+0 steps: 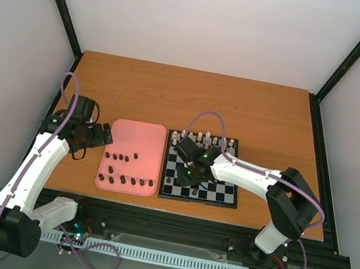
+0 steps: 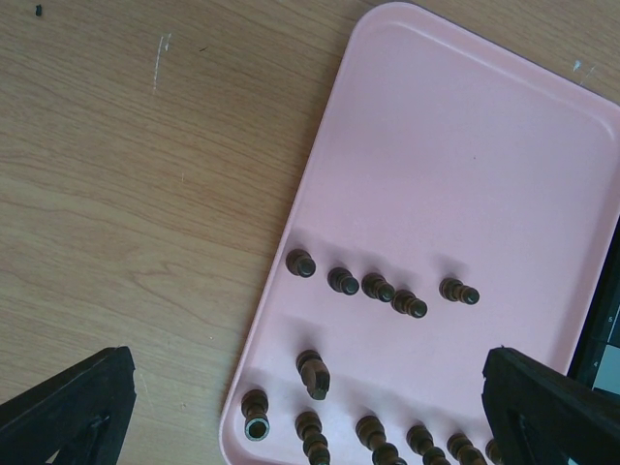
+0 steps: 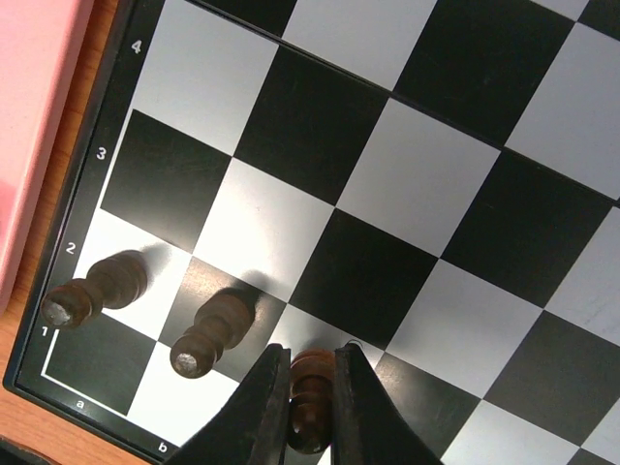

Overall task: Set up the chess pieces on the board
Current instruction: Place the chess piece on the chessboard.

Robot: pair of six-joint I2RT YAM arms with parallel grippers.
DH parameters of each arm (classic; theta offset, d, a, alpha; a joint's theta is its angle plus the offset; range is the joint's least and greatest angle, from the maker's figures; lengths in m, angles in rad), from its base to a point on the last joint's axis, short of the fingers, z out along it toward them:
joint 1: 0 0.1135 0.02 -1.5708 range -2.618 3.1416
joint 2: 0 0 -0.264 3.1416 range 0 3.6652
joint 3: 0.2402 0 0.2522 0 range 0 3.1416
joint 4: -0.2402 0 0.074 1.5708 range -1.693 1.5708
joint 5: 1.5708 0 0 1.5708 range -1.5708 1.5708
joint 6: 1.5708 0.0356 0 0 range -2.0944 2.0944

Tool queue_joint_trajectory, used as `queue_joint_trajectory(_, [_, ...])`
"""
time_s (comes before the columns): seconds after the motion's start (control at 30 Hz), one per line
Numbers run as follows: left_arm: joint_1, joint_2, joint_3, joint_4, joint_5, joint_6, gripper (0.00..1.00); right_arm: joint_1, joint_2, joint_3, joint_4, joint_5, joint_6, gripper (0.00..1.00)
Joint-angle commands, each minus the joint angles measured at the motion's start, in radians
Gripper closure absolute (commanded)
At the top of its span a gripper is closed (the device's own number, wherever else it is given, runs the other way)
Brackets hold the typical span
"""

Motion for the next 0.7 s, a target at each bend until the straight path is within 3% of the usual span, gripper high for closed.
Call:
queue_joint_trajectory(0.0, [0.007,0.002,0.01,0.021,0.007,0.016,0.0,-0.007,-0.003,-0.011,0.023,-0.008,0.014,0.96])
queue_joint_trajectory(0.43, [0.008,-0.004,-0.004,0.027,0.011,0.013,0.0,-0.008,0.013,-0.021,0.009,-0.014,0.017,0.94])
queue_joint_trajectory(0.67, [0.007,-0.011,-0.005,0.024,0.011,0.011,0.0,-0.008,0.009,-0.013,0.002,-0.008,0.013,0.8])
